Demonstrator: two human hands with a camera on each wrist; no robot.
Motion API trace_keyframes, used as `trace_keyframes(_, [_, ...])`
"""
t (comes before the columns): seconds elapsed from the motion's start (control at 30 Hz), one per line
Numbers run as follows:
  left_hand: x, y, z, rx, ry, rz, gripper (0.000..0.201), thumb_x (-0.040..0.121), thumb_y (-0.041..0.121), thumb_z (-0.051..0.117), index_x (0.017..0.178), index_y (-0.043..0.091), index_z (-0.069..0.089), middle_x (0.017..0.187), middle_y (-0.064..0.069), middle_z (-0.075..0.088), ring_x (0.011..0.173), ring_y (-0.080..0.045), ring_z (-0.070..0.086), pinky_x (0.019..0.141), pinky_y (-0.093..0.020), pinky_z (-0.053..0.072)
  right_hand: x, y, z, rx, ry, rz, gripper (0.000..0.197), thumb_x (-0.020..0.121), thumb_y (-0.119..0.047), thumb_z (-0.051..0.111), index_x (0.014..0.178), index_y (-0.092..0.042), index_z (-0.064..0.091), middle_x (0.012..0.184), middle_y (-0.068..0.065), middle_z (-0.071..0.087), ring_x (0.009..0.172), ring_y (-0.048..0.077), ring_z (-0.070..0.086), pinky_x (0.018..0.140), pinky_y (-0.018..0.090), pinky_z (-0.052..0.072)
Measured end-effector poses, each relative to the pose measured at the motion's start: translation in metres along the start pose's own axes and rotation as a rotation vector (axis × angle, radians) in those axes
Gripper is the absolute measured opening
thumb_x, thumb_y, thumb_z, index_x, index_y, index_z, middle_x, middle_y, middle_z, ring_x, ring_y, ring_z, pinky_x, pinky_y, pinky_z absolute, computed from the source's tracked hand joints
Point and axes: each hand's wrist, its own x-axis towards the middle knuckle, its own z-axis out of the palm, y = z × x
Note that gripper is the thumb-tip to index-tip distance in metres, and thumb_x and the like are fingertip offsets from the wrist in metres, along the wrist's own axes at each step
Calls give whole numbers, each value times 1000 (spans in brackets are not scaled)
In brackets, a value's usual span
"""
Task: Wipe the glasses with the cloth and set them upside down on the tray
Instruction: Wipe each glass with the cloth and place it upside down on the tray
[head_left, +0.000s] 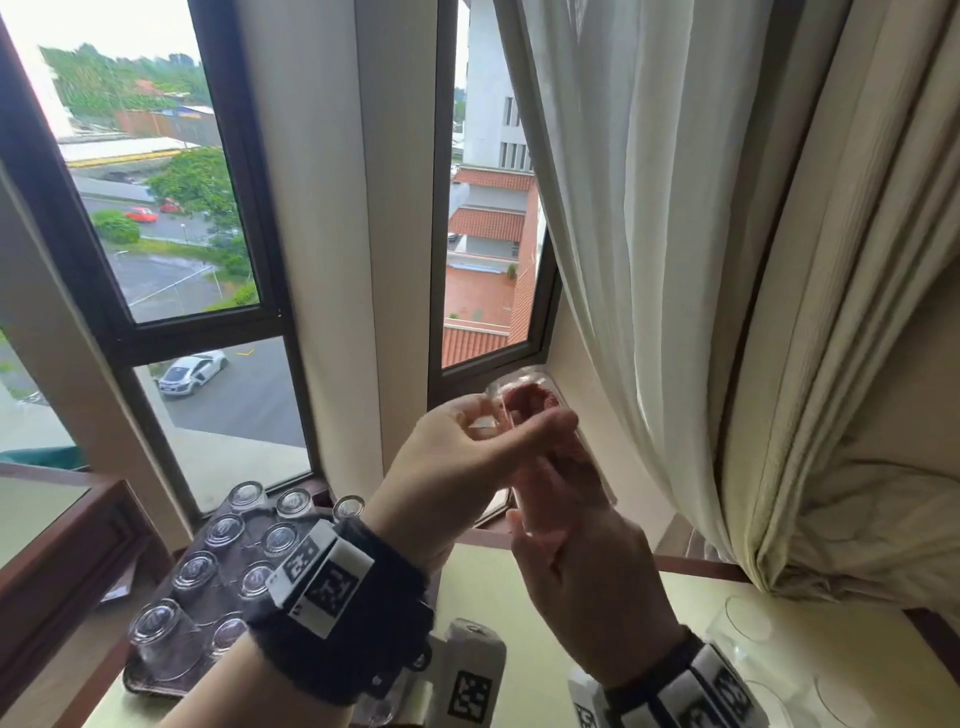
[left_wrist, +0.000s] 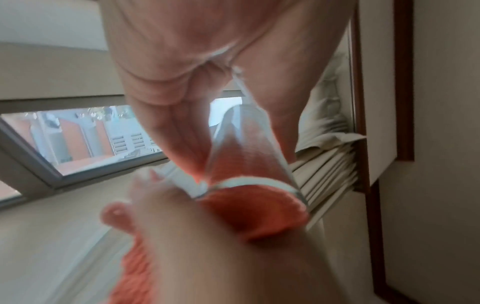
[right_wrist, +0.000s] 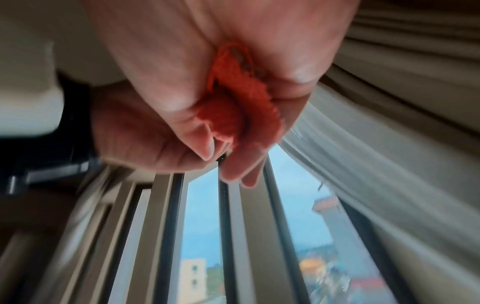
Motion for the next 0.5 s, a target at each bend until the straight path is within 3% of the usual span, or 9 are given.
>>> trace_keyframes(0.03, [1, -2, -1, 23, -39, 23, 28, 75, 49, 85, 89, 26, 81, 94, -8, 81, 94, -23, 79, 91, -35, 64, 1, -2, -2, 122, 30, 46, 31, 89, -24, 63, 120, -28, 65, 90, -3, 74, 63, 10, 65, 73, -3, 41])
trace_keyframes(0.1, [3, -9, -8, -70, -186, 30, 23, 79, 45, 81, 93, 27, 81, 101, -12, 79, 99, -26, 77, 94, -38, 63, 3, -8, -9, 499, -22, 249, 30, 88, -12, 70, 113, -26, 62, 73, 0, 71, 54, 13, 66, 53, 16, 54])
trace_keyframes(0.13, [2, -12, -11, -188, -265, 20, 34, 83, 42, 81, 108, 19, 79, 109, -18, 76, 104, -29, 75, 99, -42, 61, 3, -15, -14, 730, -117, 349, 25, 89, -6, 71, 109, -19, 64, 70, 6, 72, 46, 15, 64, 42, 23, 51])
trace_keyframes(0.2, [2, -16, -16, -422, -385, -5, 58, 90, 37, 82, 134, 3, 65, 125, -25, 68, 114, -33, 70, 105, -48, 57, 1, -30, -19, 1067, -245, 436, 14, 90, 0, 67, 99, -11, 68, 66, 18, 71, 33, 20, 53, 35, 22, 40])
trace_keyframes(0.27, [5, -17, -19, -404, -374, 26, 64, 89, 39, 83, 134, 0, 63, 123, -26, 68, 114, -36, 69, 106, -52, 55, 1, -36, -19, 1185, -235, 454, 19, 90, -4, 67, 101, -18, 72, 66, 21, 70, 33, 24, 52, 36, 22, 40])
trace_keyframes(0.3, [7, -15, -19, -301, -309, 42, 60, 85, 43, 85, 125, 1, 69, 117, -24, 71, 110, -36, 71, 104, -53, 56, 2, -34, -16, 1140, -205, 459, 24, 91, -6, 67, 108, -22, 70, 68, 18, 71, 37, 23, 58, 35, 24, 42])
trace_keyframes(0.37, [7, -7, -14, -48, -152, 42, 54, 78, 52, 85, 103, 6, 76, 103, -18, 78, 100, -32, 77, 98, -49, 61, 2, -21, -7, 725, -97, 350, 35, 95, -11, 65, 124, -31, 61, 76, 6, 73, 50, 15, 68, 40, 26, 51])
trace_keyframes(0.43, [7, -4, -5, 131, 7, 31, 46, 75, 55, 81, 92, 12, 79, 90, -8, 81, 90, -22, 80, 87, -37, 66, 3, -7, 1, 182, -91, 169, 31, 91, -18, 63, 120, -28, 63, 80, -1, 74, 58, 13, 69, 54, 27, 60])
trace_keyframes(0.5, [6, -4, 0, 205, 75, 66, 40, 77, 55, 80, 89, 17, 79, 84, -2, 81, 84, -16, 79, 79, -28, 65, 1, -5, 6, 22, -91, 172, 25, 83, -13, 69, 108, -16, 68, 74, 0, 73, 54, 13, 66, 56, 25, 60])
